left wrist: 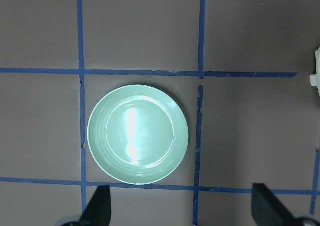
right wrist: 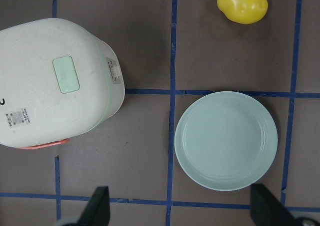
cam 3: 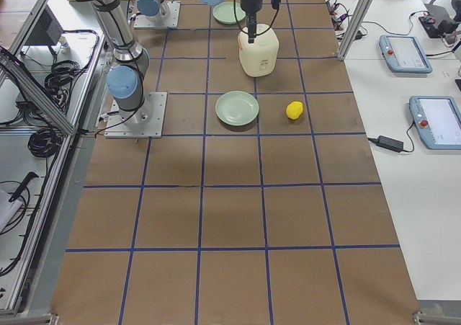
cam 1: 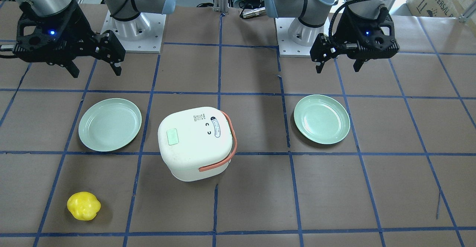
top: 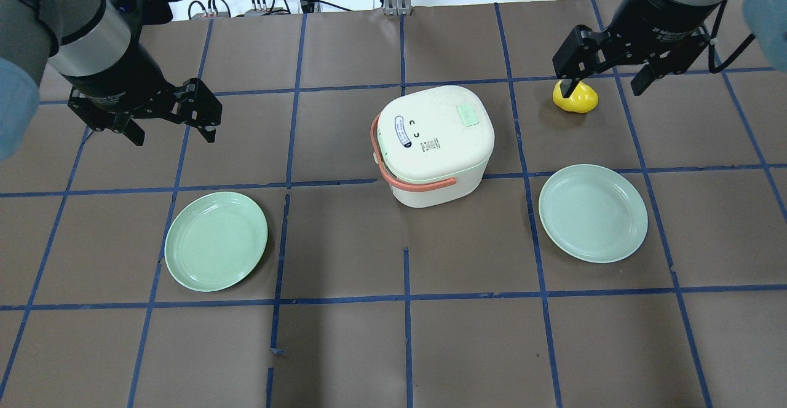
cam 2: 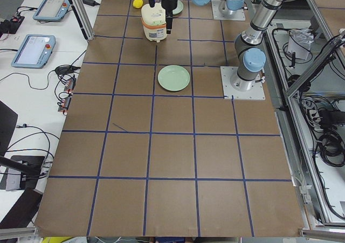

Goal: Press rice cooker button
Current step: 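Lift the right gripper up from beside the yellow pepper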

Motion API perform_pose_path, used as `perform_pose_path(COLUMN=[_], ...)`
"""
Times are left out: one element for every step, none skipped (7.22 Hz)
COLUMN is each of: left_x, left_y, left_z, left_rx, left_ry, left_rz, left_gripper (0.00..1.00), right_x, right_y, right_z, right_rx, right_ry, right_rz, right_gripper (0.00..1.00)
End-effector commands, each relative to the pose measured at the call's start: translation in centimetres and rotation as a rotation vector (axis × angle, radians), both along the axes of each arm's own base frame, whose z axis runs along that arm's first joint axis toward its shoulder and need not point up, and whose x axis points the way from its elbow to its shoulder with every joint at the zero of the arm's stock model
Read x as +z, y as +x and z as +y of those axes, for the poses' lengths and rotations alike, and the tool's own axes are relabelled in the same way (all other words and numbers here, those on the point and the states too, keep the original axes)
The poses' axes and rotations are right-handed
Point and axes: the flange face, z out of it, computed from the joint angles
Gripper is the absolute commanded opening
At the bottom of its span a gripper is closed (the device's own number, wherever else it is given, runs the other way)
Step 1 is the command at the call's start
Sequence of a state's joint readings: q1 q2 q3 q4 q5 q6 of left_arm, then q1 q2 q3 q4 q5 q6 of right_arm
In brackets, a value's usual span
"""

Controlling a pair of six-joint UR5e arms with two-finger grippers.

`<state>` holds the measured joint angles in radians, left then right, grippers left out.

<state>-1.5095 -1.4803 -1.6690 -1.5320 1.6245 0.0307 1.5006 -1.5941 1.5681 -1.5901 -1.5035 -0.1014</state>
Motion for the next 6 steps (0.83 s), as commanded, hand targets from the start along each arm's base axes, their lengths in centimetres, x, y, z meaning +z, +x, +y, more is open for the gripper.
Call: perform_pose_path(left_x=[0.01, -0.01, 0.01, 0.01, 0.01, -0.01], left_y=[0.0, 0.0, 0.0, 0.0, 0.0, 0.0], left_z=[-0.01, 0.0, -0.01, -0.01, -0.01, 0.0], left_rx=[0.0, 0.0, 0.0, 0.0, 0.0, 0.0], left_ry=[-0.001, 0.0, -0.001, -0.001, -0.001, 0.0], left_rz=[0.0, 0.0, 0.0, 0.0, 0.0, 0.0], left_gripper=[1.0, 1.0, 1.0, 1.0, 1.0, 1.0], right_x=[0.01, 0.16, 0.18, 0.11, 0.04, 0.05], right_y=[-0.06, 0.01, 0.07, 0.1, 0.13, 0.13], right_z=[-0.02, -0.03, -0.05, -0.1, -0.09, -0.11], right_rx=[0.001, 0.002, 0.003, 0.003, 0.0, 0.003], right_ry=[0.0, -0.004, -0.005, -0.004, -0.003, -0.004], right_rz=[0.005, 0.005, -0.001, -0.004, -0.008, -0.007], right_gripper=[0.99, 0.99, 0.99, 0.73, 0.24, 0.05])
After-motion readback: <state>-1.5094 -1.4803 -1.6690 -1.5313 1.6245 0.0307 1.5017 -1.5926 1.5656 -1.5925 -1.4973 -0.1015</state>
